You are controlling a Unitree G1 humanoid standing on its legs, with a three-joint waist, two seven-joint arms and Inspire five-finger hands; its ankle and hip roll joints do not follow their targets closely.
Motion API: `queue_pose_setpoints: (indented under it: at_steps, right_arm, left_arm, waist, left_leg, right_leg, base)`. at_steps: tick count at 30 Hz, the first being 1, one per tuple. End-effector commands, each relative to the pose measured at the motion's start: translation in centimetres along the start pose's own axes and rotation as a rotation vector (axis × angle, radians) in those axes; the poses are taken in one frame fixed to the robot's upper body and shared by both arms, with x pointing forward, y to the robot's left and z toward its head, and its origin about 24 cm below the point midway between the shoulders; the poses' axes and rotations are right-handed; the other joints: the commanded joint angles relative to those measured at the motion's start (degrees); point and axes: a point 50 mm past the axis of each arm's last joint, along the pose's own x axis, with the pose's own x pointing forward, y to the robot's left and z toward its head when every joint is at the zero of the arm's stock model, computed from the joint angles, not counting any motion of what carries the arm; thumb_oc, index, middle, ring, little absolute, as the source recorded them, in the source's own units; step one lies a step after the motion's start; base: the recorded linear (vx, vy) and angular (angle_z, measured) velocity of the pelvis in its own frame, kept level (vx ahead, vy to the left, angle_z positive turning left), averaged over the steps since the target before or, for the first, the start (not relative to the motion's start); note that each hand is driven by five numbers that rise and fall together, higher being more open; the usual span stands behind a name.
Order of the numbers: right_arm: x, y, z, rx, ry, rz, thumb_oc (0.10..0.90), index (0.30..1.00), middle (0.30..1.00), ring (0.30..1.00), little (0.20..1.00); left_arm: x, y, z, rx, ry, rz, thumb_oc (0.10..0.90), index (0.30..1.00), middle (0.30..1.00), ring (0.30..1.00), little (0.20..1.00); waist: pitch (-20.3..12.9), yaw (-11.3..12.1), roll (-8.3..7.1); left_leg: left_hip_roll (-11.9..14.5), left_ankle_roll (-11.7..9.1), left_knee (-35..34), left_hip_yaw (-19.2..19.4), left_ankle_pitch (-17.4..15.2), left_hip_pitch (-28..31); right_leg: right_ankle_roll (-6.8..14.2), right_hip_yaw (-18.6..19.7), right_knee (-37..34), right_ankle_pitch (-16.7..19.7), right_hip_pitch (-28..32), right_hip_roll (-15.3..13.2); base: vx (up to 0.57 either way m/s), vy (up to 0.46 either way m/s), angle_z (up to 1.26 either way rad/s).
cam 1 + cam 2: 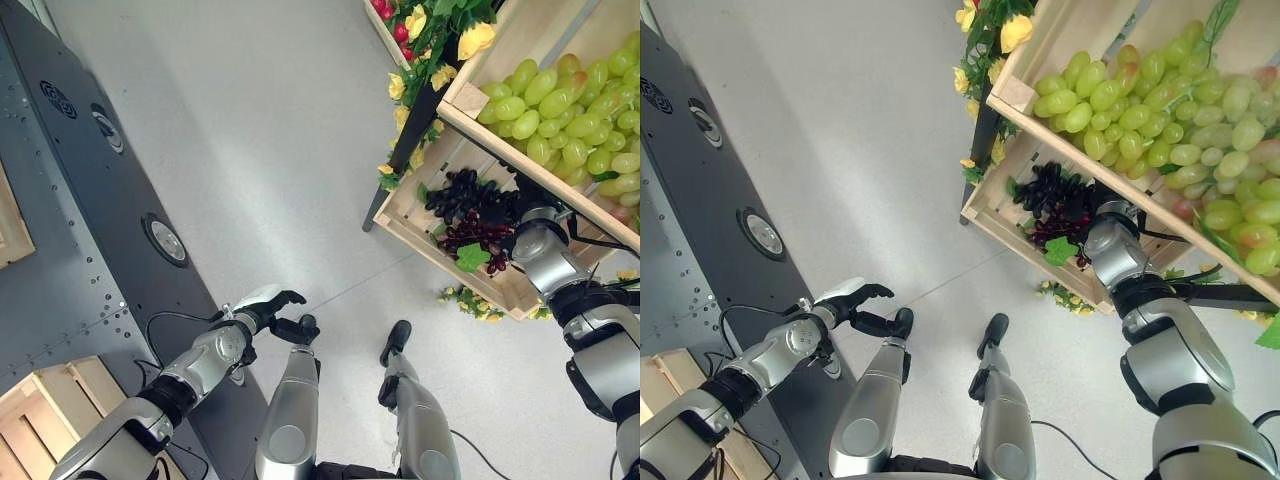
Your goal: Pick up the fruits from the basket on one side to the basket on the other side
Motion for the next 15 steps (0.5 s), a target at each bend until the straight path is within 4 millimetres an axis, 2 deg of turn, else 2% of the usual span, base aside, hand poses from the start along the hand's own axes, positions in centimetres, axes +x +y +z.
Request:
queue_pose_setpoints:
  at_steps: [1,10,14,15]
  right_arm:
    - [1.4,-7.6,2.5,0.12,-0.111,-0.311,0.8,0.9,0.9,0.9,0.9]
    - [0.5,-5.9,2.3,0.302,-0.134,-0.139,0.8,0.9,0.9,0.9,0.9]
    - [-0.5,-4.8,2.2,0.412,-0.184,-0.078,0.8,0.9,0.9,0.9,0.9]
    - [-1.2,-4.1,2.3,0.477,-0.211,-0.023,0.8,0.9,0.9,0.9,0.9]
  left_arm:
    - [0.2,-1.2,2.3,-0.074,-0.121,0.025,0.8,0.9,0.9,0.9,0.9]
    - [0.0,-2.0,1.6,-0.106,-0.096,0.001,0.8,0.9,0.9,0.9,0.9]
    - [-0.4,-2.8,1.0,-0.129,-0.079,-0.008,0.8,0.9,0.9,0.9,0.9]
    - [-0.4,-3.2,0.9,-0.146,-0.071,-0.011,0.8,0.9,0.9,0.9,0.9]
  waist:
    - [-2.22,-0.21,2.98]
    - [-3.31,-1.4,2.91]
    - [-4.13,-2.29,2.81]
    - [-4.7,-2.84,2.88]
  left_leg:
    - [-3.7,1.45,-3.79,-0.53,0.79,1.3]
    - [-3.42,1.39,-6.35,0.14,1.18,4.38]
    - [-2.92,1.28,-8.76,0.8,1.53,6.75]
    - [-2.74,1.21,-10.09,1.25,1.76,7.9]
  right_leg:
    - [2.35,-1.04,12.58,-14.11,3.45,0.79]
    - [2.74,-0.4,11.23,-13.67,5.2,0.52]
    - [2.99,0.04,9.51,-13.31,6.93,0.68]
    - [3.19,0.34,8.55,-13.1,7.8,0.68]
  base:
    - [0.0,0.0,0.0]
    - [0.0,0.009,-0.01]
    - [0.03,0.029,-0.05]
    - [0.05,0.051,-0.02]
